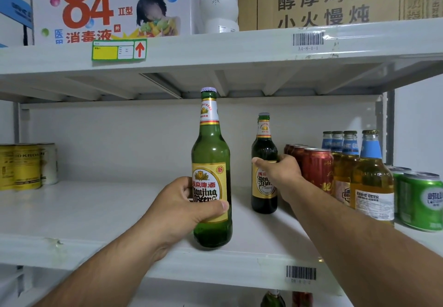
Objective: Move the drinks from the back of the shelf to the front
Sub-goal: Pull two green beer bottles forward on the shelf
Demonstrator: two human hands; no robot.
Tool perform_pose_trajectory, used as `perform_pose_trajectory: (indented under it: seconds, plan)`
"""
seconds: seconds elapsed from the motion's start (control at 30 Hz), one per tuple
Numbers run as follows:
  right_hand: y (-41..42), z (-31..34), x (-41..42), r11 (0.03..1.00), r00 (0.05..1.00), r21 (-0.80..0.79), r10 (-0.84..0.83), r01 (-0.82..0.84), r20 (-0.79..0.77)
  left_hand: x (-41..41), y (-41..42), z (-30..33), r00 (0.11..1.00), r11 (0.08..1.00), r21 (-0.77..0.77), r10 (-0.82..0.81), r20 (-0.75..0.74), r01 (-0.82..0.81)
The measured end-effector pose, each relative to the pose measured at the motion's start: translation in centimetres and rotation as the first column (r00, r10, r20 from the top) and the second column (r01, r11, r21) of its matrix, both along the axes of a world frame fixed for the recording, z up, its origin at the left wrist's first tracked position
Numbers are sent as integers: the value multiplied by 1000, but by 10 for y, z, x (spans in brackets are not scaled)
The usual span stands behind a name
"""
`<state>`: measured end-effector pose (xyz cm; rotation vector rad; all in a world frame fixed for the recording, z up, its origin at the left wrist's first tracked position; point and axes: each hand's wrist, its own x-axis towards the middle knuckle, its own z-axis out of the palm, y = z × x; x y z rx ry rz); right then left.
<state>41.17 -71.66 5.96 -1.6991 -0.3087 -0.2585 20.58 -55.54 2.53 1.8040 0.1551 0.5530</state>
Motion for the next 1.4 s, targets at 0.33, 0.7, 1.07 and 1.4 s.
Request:
perform_pose_trajectory:
  seconds: [0.33, 0.7, 1.07, 1.4]
  plan:
    - [0, 3, -5, 999, 1000, 30, 21, -20, -18, 3, -1, 0, 1000, 1000, 1, -4, 0, 4]
    - [-7, 7, -22, 999, 999, -37, 9, -10, -38, 13, -11, 4, 1000, 999, -19, -25, 17, 25]
    - [-60, 16, -83, 930, 997, -367, 15, 15, 80, 47, -24, 8, 999, 999, -30, -38, 24, 38]
    - [-120, -5, -110, 683, 937, -723, 178, 102, 300, 94, -49, 2, 999, 998, -52, -39, -4, 38]
